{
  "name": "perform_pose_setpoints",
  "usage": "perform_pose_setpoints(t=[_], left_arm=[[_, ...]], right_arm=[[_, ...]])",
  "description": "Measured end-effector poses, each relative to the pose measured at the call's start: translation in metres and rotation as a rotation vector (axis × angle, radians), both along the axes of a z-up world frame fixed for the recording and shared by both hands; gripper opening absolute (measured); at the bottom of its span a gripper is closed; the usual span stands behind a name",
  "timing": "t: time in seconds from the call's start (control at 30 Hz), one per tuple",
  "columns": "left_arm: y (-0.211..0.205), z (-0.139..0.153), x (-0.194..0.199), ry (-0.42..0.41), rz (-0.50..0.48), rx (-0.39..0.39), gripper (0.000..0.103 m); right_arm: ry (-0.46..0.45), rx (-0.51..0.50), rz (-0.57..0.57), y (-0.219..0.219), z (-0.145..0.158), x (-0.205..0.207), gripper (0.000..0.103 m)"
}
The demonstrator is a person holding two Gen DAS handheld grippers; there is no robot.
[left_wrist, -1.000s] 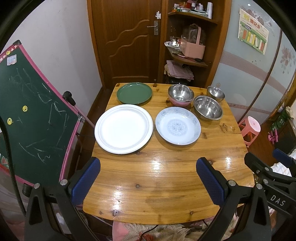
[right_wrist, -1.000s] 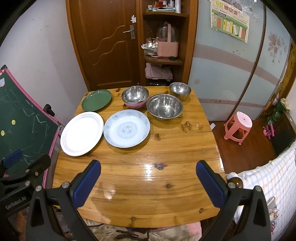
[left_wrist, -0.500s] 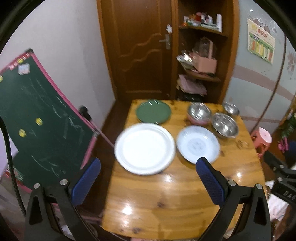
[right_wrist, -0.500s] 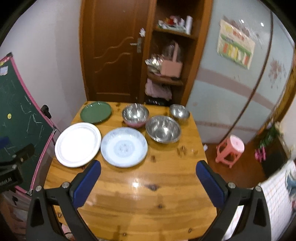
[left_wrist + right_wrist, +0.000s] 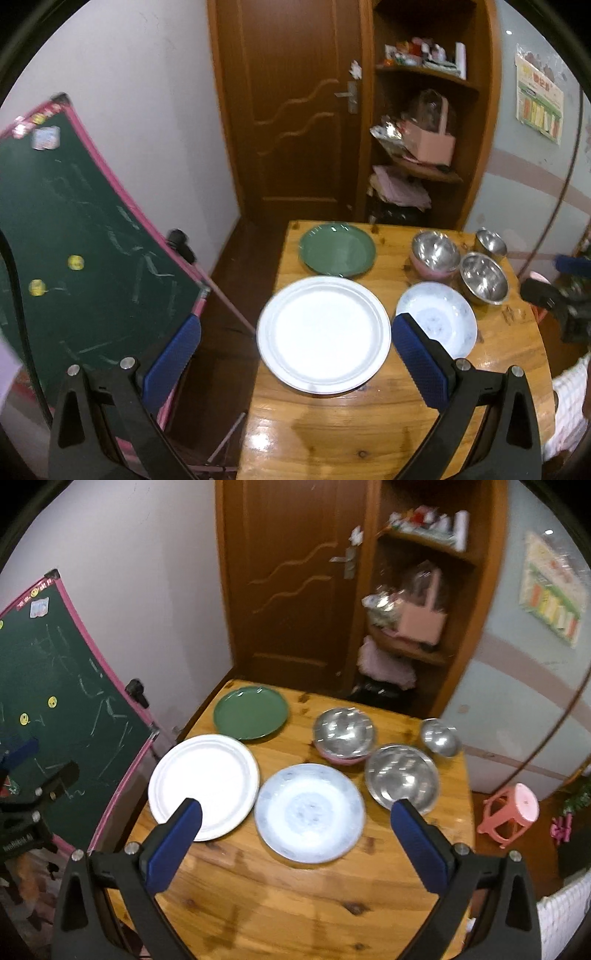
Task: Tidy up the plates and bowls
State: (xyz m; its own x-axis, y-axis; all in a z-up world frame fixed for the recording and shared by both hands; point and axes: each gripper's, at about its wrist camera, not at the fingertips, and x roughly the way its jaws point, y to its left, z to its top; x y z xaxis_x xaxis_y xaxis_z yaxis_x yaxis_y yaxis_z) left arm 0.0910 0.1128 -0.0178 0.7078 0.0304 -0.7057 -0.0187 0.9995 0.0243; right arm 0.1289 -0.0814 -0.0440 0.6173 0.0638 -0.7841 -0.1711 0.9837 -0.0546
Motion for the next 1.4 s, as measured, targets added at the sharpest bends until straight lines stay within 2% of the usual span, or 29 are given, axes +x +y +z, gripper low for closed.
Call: perform_pose_setpoints(t=[0.07,0.17,0.23,0.37,0.57,0.63,0.7,0.8,0.87,0.97,1.03,1.1,1.17,1.33,1.4], left_arm=[[0.006,-0.016,0.013,0.034,-0.018,-0.006,0.102],[0.014,-0.043,0.033,0.093,-0.023,0.007,0.102],[0.022,-0.067,0.049,0.149,-0.039,-0.001,0.102],[0.037,-0.106,0.073,0.249,-0.037,-0.043,0.102],[0.066,-0.162,0.102,0.396,0.012,-0.101,0.096],[0.076,-0.175,0.108,0.429,0.029,-0.133,0.094],[0.085,-0.188,0.113,0.464,0.039,-0.170,0.086],[0.096,-0.203,0.122,0.513,0.055,-0.223,0.078],[0.100,-0.210,0.126,0.534,0.067,-0.239,0.076],[0.102,-0.218,0.131,0.557,0.067,-0.263,0.071],[0.102,-0.222,0.133,0.573,0.064,-0.277,0.065],[0.102,-0.228,0.136,0.595,0.061,-0.295,0.056],[0.104,-0.232,0.138,0.614,0.066,-0.319,0.053],[0.105,-0.237,0.142,0.635,0.072,-0.352,0.044],[0.105,-0.239,0.143,0.644,0.072,-0.356,0.043]], right_arm=[[0.043,0.011,0.027,0.007,-0.013,0.021,0.090],[0.115,0.038,0.073,0.017,-0.038,0.053,0.081],[0.160,0.043,0.100,0.027,-0.059,0.075,0.080],[0.229,0.048,0.140,0.042,-0.095,0.106,0.072],[0.344,0.076,0.141,0.057,-0.146,0.147,0.063],[0.376,0.088,0.140,0.059,-0.160,0.157,0.061],[0.393,0.082,0.134,0.061,-0.170,0.164,0.060],[0.427,0.083,0.133,0.062,-0.183,0.174,0.058],[0.443,0.084,0.141,0.064,-0.190,0.179,0.054],[0.462,0.081,0.147,0.067,-0.197,0.185,0.054],[0.478,0.076,0.155,0.070,-0.204,0.190,0.053],[0.492,0.070,0.158,0.073,-0.209,0.193,0.048],[0.508,0.071,0.161,0.075,-0.214,0.197,0.040],[0.540,0.085,0.168,0.076,-0.223,0.201,0.039],[0.549,0.094,0.166,0.074,-0.226,0.202,0.035]])
